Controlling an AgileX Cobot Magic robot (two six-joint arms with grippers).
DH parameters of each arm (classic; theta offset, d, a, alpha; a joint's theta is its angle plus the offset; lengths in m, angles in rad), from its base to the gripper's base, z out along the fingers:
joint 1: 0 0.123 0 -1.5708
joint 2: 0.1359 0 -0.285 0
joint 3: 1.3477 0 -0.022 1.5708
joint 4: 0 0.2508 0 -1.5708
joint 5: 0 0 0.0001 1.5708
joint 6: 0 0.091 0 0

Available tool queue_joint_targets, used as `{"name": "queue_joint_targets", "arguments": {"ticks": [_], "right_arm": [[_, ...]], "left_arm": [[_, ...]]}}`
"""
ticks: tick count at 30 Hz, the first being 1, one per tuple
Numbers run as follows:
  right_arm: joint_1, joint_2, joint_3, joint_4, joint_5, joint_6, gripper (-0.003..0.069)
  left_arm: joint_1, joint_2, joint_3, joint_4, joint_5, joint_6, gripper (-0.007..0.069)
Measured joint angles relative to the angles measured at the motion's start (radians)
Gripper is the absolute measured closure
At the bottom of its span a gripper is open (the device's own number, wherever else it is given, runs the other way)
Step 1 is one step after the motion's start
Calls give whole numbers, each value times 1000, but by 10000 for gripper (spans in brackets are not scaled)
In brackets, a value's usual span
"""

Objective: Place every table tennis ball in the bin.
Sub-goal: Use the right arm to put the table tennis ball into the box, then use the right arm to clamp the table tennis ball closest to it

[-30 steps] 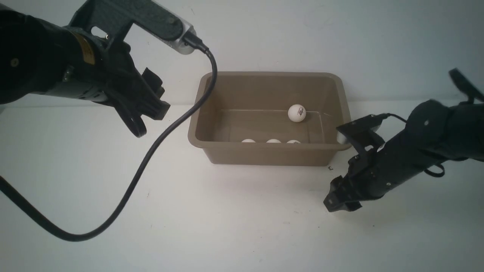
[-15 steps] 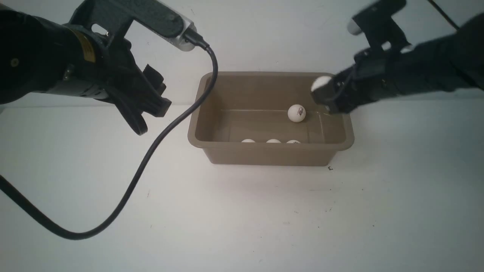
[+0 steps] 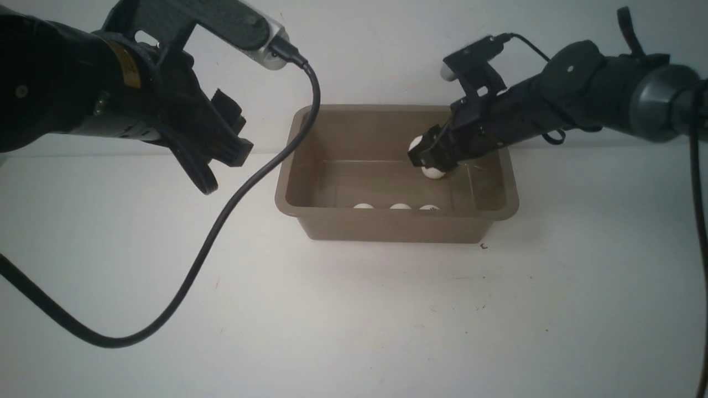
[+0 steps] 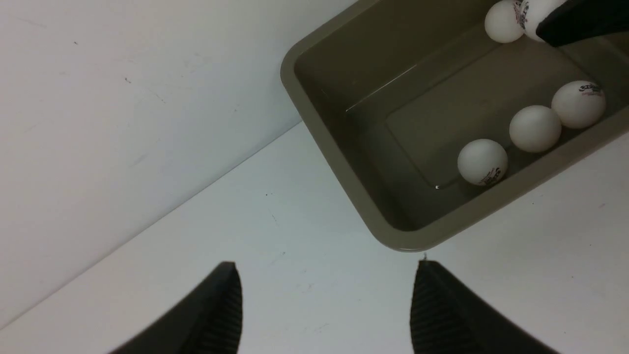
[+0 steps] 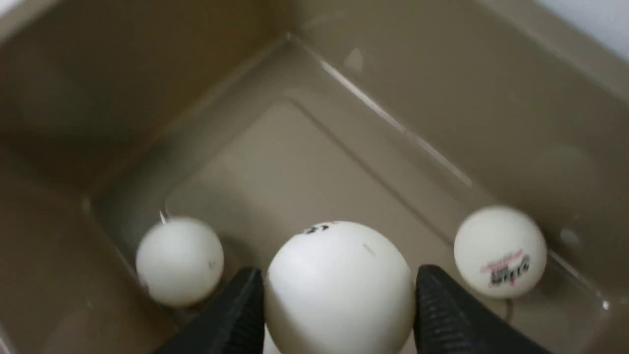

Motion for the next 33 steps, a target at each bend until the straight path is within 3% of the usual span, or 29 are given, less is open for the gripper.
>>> {"name": "queue_joint_targets", "arguments": {"ticks": [3, 6, 18, 25, 33], "right_arm": [[-4, -2, -19, 10, -33, 1, 125], [-25, -2, -42, 17, -42, 1, 79], [-250, 0, -83, 0, -68, 77, 118], [-278, 29, -85, -107, -75, 80, 122], [-278, 101, -85, -107, -78, 101, 123]], "left_arm": [[0, 0, 0, 0, 0, -1, 209], [0, 0, 0, 0, 0, -1, 209], [0, 0, 0, 0, 0, -1, 209], [0, 0, 0, 0, 0, -1, 209], [0, 0, 0, 0, 24, -1, 209]]}}
